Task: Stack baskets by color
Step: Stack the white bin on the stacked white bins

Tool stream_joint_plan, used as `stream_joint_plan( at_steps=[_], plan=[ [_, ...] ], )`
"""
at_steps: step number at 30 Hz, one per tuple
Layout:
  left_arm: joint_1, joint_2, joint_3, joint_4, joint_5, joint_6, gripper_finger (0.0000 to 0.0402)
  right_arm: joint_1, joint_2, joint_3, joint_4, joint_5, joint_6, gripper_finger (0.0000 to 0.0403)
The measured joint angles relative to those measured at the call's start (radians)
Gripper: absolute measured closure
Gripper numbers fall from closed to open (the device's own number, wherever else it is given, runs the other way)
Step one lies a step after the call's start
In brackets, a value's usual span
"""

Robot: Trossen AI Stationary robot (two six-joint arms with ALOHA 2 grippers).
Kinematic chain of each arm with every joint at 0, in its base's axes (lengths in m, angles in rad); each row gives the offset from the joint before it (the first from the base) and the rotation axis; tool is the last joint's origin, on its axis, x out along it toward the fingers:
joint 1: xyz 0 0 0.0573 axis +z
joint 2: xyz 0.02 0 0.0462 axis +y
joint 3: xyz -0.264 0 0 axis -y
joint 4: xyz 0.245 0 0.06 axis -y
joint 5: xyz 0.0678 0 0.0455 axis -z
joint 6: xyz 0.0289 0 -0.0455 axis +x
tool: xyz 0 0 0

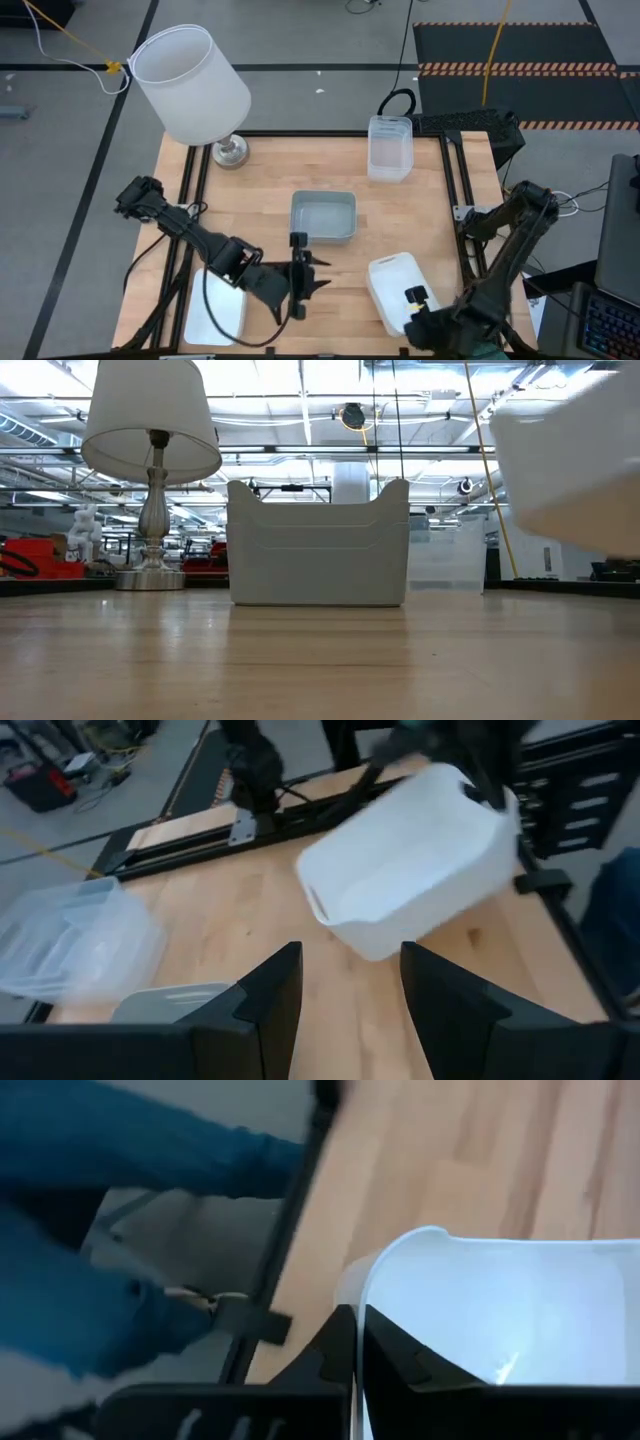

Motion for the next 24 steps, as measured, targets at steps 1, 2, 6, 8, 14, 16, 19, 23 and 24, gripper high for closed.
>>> stream_joint_plan(
  at_steps=[1, 2, 6, 8, 14, 16, 19, 23, 24],
  plan=[
    [-0.012, 0.0, 0.0, 0.0, 0.0, 0.0, 0.0231, 0.009, -0.016, 0.0, 0.0, 0.0, -0.043, 0.0402],
    [-0.023, 0.0, 0.0, 0.001, 0.0, 0.0, 0.0231, 0.017, -0.03, 0.0, 0.0, -0.001, -0.087, 0.0402],
    [-0.07, 0.025, 0.0, 0.064, -0.003, 0.064, 0.023, 0.044, -0.079, 0.0, 0.001, -0.005, -0.265, 0.0402],
    [-0.09, 0.051, 0.0, 0.118, -0.003, 0.126, 0.0225, 0.05, -0.099, 0.001, 0.0, -0.026, -0.364, 0.0402],
    [-0.102, 0.089, 0.0, 0.287, -0.006, 0.246, 0.0184, 0.056, -0.118, 0.002, 0.0, -0.027, -0.628, 0.0402],
    [-0.102, 0.089, 0.0, 0.294, -0.008, 0.248, 0.0168, 0.056, -0.117, 0.002, -0.001, -0.027, -0.692, 0.0402],
    [-0.102, 0.089, 0.0, 0.286, -0.009, 0.259, 0.0154, 0.056, -0.117, 0.002, -0.001, -0.028, -0.781, 0.0403],
    [-0.101, 0.089, 0.0, 0.283, 0.018, 0.292, 0.0155, 0.055, -0.117, 0.002, -0.002, -0.028, -0.894, 0.0403],
    [-0.101, 0.089, 0.0, 0.285, 0.023, 0.303, 0.0158, 0.055, -0.117, 0.002, -0.001, -0.028, -0.919, 0.0403]
  ],
)
